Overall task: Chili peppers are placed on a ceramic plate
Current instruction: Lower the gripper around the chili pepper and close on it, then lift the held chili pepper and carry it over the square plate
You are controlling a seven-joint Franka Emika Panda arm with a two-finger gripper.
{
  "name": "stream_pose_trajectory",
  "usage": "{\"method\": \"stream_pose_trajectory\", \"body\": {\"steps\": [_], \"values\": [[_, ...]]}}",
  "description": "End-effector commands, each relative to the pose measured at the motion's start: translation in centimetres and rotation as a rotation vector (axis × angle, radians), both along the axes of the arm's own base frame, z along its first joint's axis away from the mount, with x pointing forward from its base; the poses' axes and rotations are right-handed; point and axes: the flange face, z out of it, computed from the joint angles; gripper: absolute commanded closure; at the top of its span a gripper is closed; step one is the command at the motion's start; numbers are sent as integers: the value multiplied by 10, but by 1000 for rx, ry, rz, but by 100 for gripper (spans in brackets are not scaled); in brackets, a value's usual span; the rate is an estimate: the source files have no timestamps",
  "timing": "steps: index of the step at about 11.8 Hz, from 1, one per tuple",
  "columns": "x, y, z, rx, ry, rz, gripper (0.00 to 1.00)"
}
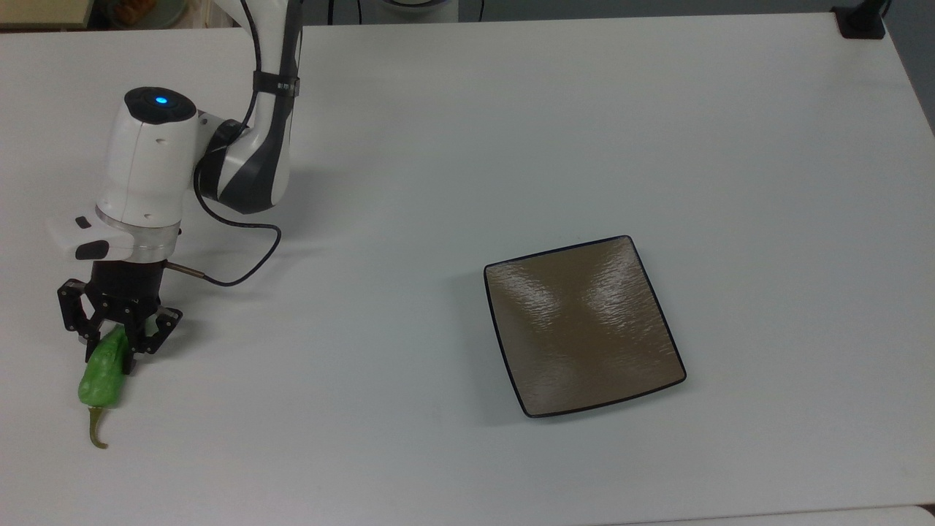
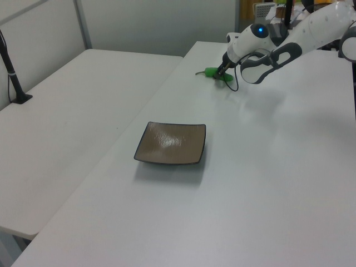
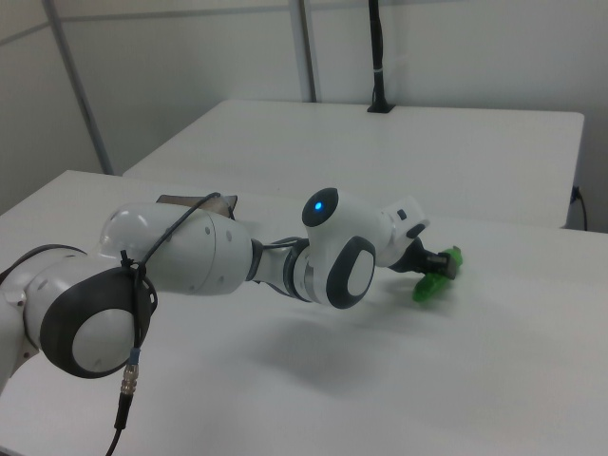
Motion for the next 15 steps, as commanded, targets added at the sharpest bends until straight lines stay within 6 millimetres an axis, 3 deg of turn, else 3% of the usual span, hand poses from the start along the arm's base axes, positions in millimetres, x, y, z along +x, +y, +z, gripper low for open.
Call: {"method": "stream_pose_trajectory", "body": {"steps": [1,4,6,8,11,15], "values": [[-1,10,24,26,-31,-14,84],[-10,18,57,63,-51,-32,83],[-14,38,61,96,-46,-26,83],[-14,60,87,155,-27,-46,83],[-15,110,118,244,138,-49,83],[-12,221,152,468,195,-79,82]]}}
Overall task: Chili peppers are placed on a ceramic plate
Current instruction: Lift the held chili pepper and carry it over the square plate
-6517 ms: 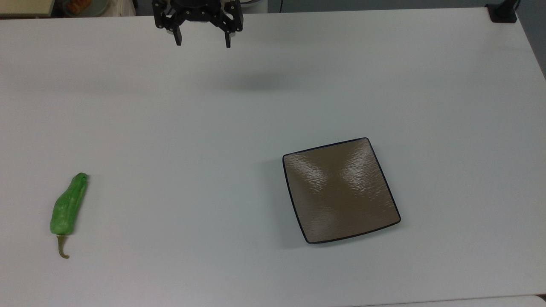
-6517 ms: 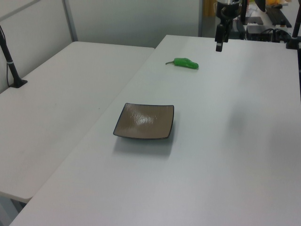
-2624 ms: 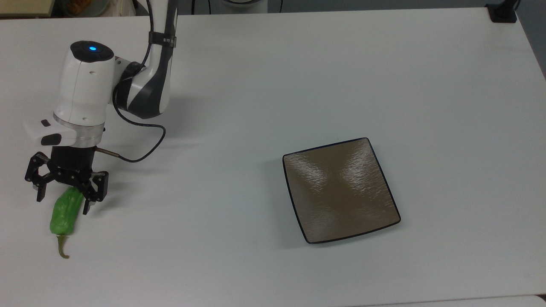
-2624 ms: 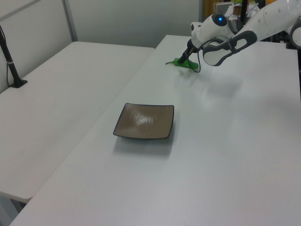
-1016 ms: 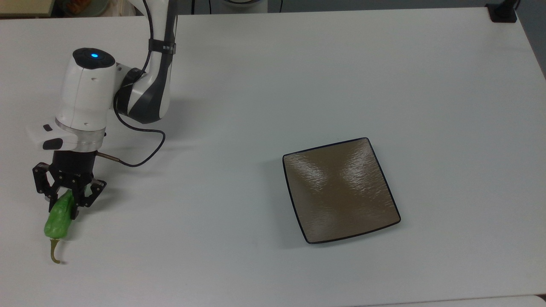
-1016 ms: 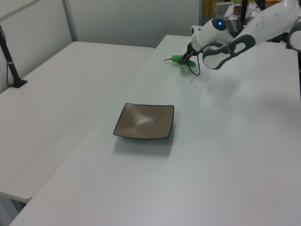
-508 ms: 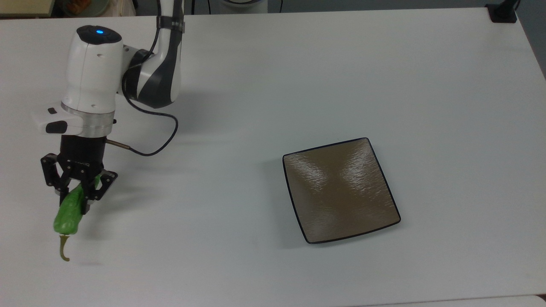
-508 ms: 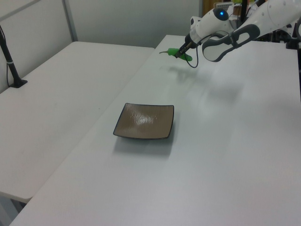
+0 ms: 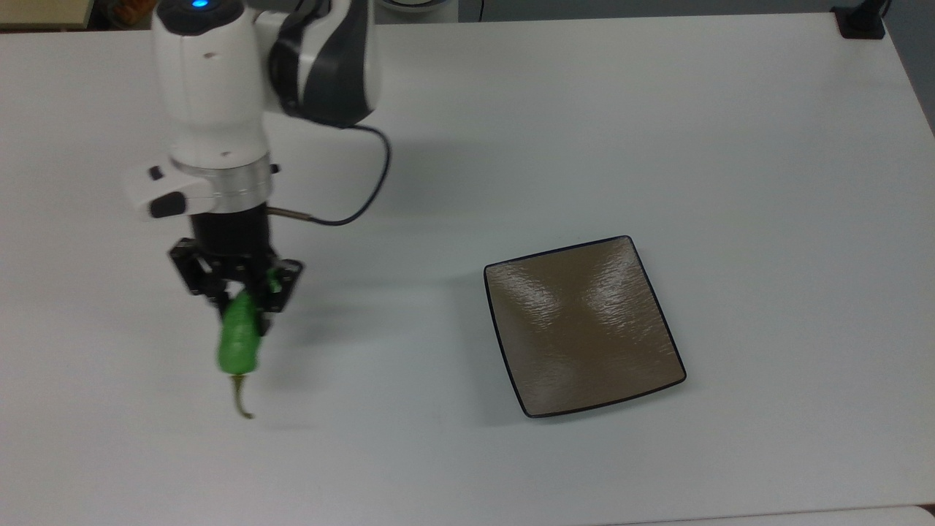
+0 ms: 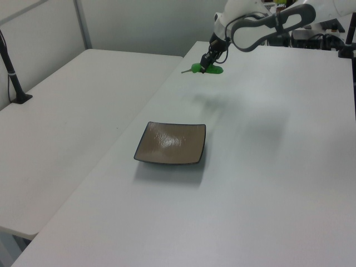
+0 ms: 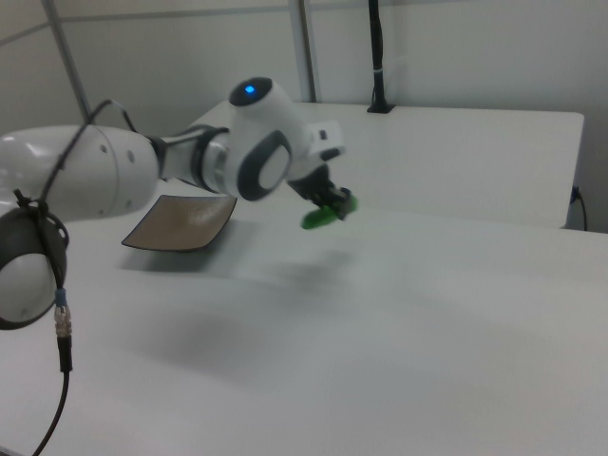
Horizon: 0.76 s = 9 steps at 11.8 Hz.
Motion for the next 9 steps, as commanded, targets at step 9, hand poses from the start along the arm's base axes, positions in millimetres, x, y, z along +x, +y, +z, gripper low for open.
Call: {"method": "stream_pose_trajectory", "body": {"steps": [9], "values": [[-24,244,19,260,33,32,81]]}}
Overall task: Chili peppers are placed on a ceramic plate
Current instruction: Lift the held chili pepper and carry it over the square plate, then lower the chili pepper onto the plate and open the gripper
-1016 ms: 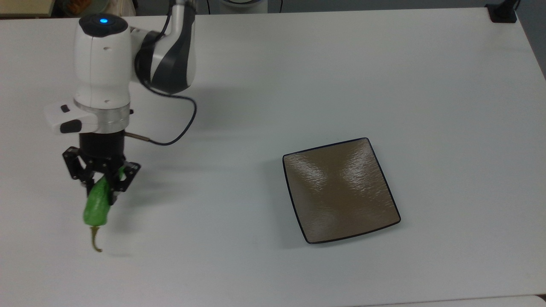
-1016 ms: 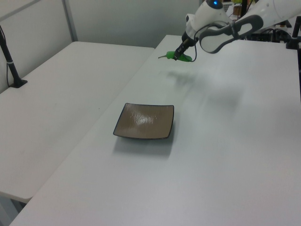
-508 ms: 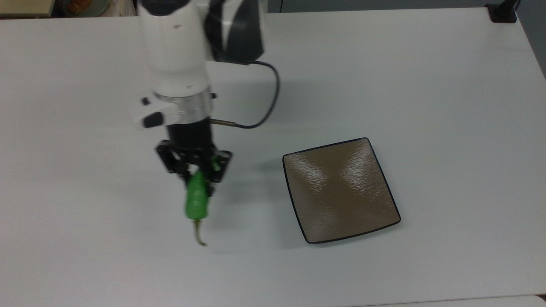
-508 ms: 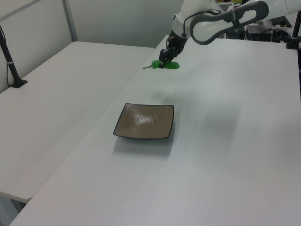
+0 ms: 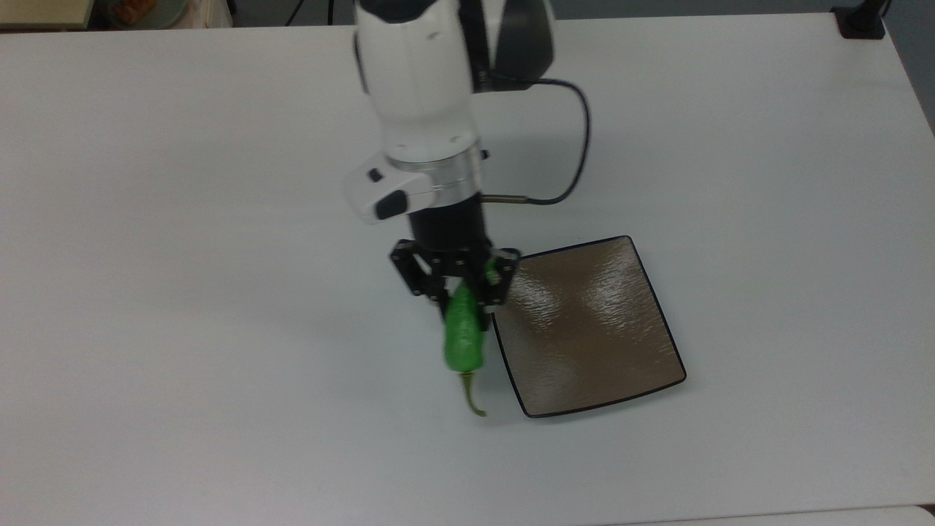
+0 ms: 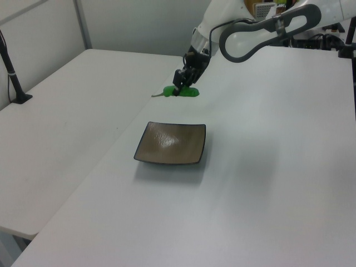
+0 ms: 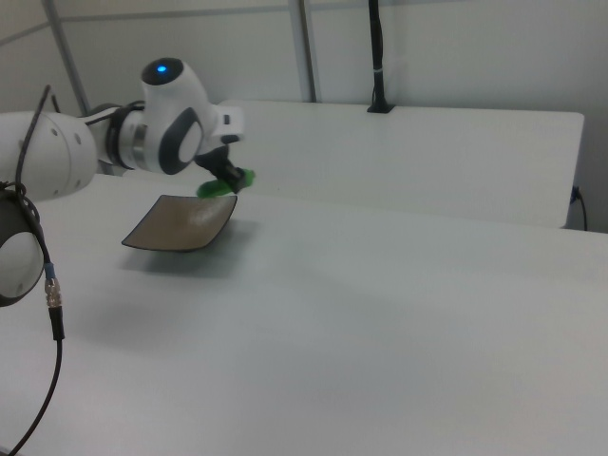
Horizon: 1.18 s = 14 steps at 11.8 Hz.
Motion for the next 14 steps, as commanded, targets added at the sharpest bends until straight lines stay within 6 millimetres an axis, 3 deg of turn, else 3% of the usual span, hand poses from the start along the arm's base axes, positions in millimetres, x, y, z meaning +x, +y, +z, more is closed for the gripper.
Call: {"method": "stream_pose_trajectory", "body": {"steps": [1,3,4,6,7,8,9,12,14], "values": [[-18,74,-15,-16,24,77,81],[-18,89,-35,-20,31,75,80],[-19,99,-39,-15,2,76,70],[-18,110,-57,-37,-14,96,64],[-18,110,-58,-45,-16,101,47],[-18,110,-59,-46,-15,102,15],[-17,108,-58,-48,-17,101,0],[-17,105,-49,-49,-24,99,0],[-21,96,-29,-68,-17,95,0]]}}
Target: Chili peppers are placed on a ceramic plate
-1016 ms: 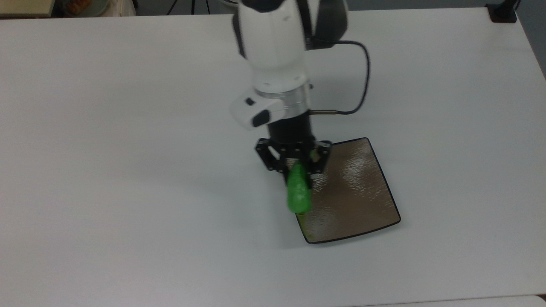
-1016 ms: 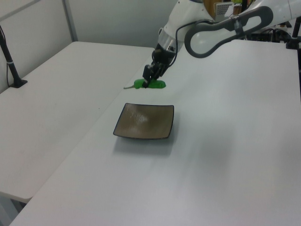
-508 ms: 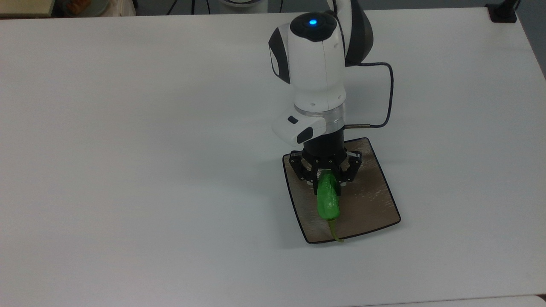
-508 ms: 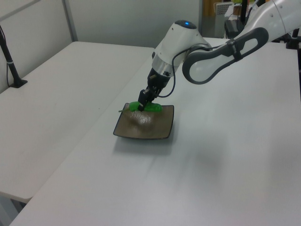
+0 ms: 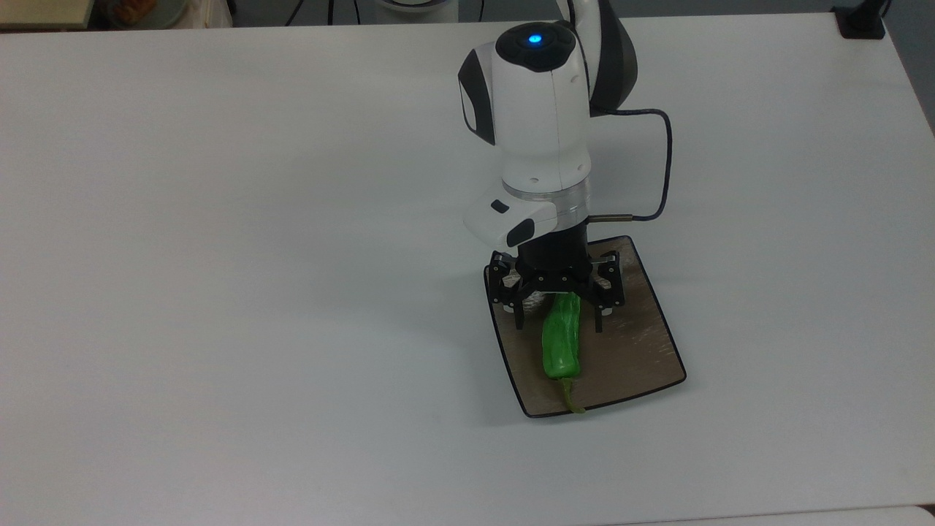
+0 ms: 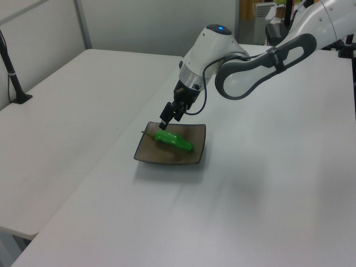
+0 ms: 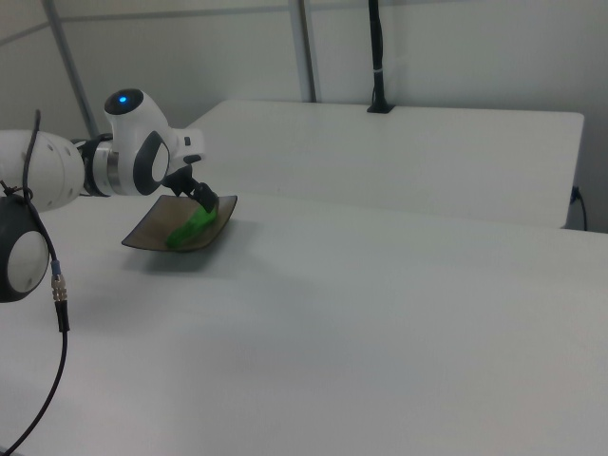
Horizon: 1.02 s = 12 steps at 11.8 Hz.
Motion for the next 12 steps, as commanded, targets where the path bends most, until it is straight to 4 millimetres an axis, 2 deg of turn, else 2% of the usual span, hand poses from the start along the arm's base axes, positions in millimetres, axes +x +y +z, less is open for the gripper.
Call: {"method": "stream_pose_trajectory", "body": {"steps": [1,2,3,6,7,8,10,12], "values": [[-10,-21,26,-64,58,-20,0],[-14,-39,30,-118,144,-10,0],[-20,-47,38,-149,190,19,0],[-42,-92,52,-267,393,88,0],[-47,-101,58,-284,428,100,0],[-55,-118,68,-306,474,110,0],[-70,-133,89,-308,512,113,0],[-103,-151,125,-283,519,90,0]]}}
